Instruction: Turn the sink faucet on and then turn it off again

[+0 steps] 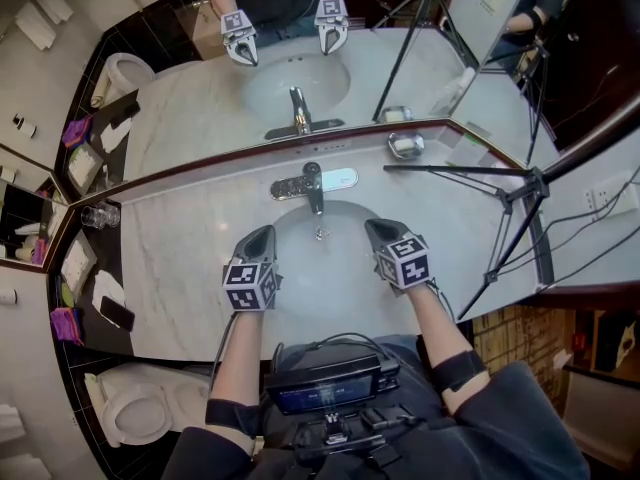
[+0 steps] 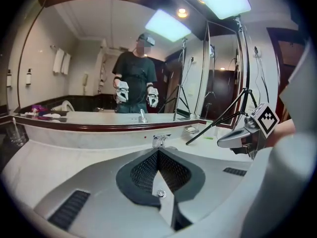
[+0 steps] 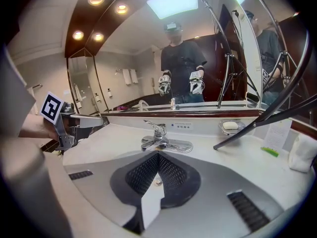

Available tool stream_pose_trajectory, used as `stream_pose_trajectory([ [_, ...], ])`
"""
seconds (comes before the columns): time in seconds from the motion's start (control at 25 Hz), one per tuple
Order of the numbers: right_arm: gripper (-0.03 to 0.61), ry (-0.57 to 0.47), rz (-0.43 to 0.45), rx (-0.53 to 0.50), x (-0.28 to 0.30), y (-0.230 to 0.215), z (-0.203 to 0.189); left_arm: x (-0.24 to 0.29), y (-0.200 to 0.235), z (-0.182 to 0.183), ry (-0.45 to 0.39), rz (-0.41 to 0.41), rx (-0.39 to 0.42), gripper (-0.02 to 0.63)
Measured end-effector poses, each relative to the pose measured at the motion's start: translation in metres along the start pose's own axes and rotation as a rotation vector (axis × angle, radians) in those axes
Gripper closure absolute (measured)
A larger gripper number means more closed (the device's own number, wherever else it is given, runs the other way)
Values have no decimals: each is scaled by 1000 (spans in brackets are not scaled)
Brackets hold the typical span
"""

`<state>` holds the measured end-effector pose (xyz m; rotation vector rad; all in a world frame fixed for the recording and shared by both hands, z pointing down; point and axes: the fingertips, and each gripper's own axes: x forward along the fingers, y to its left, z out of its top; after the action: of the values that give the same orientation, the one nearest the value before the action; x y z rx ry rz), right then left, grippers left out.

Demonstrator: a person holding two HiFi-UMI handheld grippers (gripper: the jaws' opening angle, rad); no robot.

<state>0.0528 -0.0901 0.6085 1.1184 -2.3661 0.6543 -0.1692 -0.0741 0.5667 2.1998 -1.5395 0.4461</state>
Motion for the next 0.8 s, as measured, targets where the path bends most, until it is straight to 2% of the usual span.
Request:
stream_pose_trajectory([
  [0.32,558,2,3,-8,-1,0,-2,-1,-4,-3,7,8,66,611],
  [0.48,558,-7,-1,-34,1,-2,3,2,-4,-5,16,9,73,611],
  [0.6,558,2,-8,-123,5,0,11,4,-5,-7,19,11,70,611],
  [0.72,555,25,-7,-263,12,8,23,6,-6,-10,29,10,60,611],
  [0.8,522,39,-2,-366,21,14,30,8,-6,-12,32,10,53,611],
])
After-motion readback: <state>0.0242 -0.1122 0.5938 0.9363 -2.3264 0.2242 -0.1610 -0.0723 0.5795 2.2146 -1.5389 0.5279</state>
